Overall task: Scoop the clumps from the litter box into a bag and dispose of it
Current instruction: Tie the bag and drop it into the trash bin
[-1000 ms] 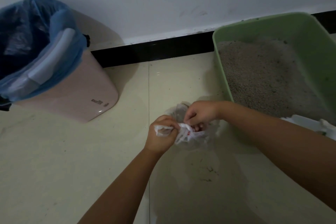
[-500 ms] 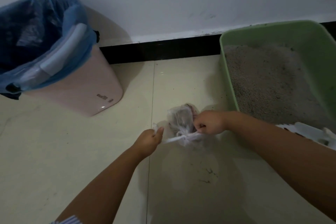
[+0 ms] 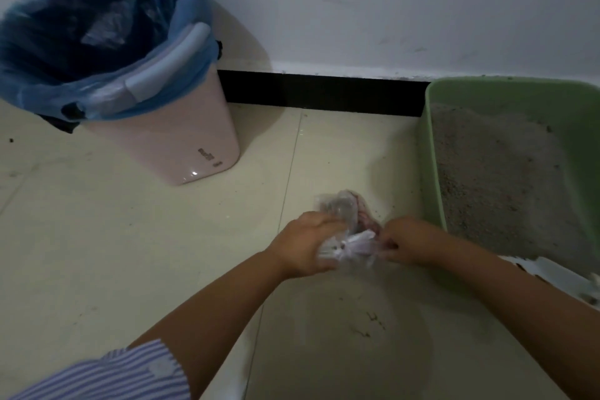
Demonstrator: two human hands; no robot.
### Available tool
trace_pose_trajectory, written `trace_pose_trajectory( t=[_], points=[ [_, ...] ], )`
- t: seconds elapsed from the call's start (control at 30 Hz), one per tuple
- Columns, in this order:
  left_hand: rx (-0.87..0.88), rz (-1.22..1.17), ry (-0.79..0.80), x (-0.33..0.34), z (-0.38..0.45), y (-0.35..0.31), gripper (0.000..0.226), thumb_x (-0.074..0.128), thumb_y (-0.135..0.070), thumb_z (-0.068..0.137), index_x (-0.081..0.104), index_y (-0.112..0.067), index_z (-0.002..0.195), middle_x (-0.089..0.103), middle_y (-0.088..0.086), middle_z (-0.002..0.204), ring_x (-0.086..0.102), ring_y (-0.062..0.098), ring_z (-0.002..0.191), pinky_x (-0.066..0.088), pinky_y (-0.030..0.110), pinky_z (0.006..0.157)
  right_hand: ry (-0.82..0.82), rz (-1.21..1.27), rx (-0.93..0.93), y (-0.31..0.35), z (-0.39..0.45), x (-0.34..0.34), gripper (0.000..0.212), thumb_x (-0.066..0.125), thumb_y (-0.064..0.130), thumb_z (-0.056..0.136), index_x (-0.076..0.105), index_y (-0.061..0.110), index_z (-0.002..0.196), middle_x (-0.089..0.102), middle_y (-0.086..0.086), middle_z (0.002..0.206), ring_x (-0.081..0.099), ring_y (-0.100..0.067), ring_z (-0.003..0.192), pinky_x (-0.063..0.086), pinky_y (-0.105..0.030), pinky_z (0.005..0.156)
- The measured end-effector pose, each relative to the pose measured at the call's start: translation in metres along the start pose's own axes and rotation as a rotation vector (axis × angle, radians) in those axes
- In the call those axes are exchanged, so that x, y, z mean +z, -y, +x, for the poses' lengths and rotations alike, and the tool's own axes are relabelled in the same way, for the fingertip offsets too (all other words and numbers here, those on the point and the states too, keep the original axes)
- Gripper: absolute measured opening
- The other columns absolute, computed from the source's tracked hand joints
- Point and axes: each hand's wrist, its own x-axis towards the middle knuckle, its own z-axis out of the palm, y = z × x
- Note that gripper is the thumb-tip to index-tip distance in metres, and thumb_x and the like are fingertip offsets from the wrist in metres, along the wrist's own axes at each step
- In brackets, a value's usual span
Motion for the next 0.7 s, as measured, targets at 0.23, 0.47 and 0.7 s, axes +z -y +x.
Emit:
trace_pose_trajectory(
  t=[0.23,0.47,0.7],
  points=[
    [-0.155,-0.309,0.069,0.006,0.015,-0.017,0.033,0.050,-0.030,0.095,0.059,-0.009,0.118,0.060,0.014,0.119,0.055,0.029,0.108,0.037,0.024,0.079,-0.243,0.112,0.088,-0.002,-0.008,-0.020,0.026,0.052,0.021,0.092,0.067,0.002,0.081,0.052,-0.007,0.072,0.048,-0.018,0.070,0.027,-0.027,0.056],
    [-0.181,-0.662,-0.328,-0.048,0.018,-0.016,0.020,0.050,-0.019,0.095,0.053,-0.015,0.076,0.048,-0.006,0.063,0.044,0.013,0.060,0.033,0.010,0.053,-0.612,0.441,0.153,0.017,-0.015,-0.051,0.039,0.053,0.025,0.092,0.062,-0.004,0.068,0.049,-0.015,0.062,0.044,-0.019,0.063,0.025,-0.015,0.049],
    [-0.251,-0.747,-0.615,-0.137,0.016,-0.021,0.022,0.048,-0.026,0.094,0.055,-0.012,0.078,0.055,0.007,0.074,0.051,0.020,0.068,0.046,0.034,0.066,-0.972,0.577,0.109,0.059,-0.008,-0.138,0.031,0.054,0.015,0.089,0.067,-0.011,0.079,0.066,-0.031,0.080,0.060,-0.039,0.074,0.044,-0.030,0.064]
  ],
)
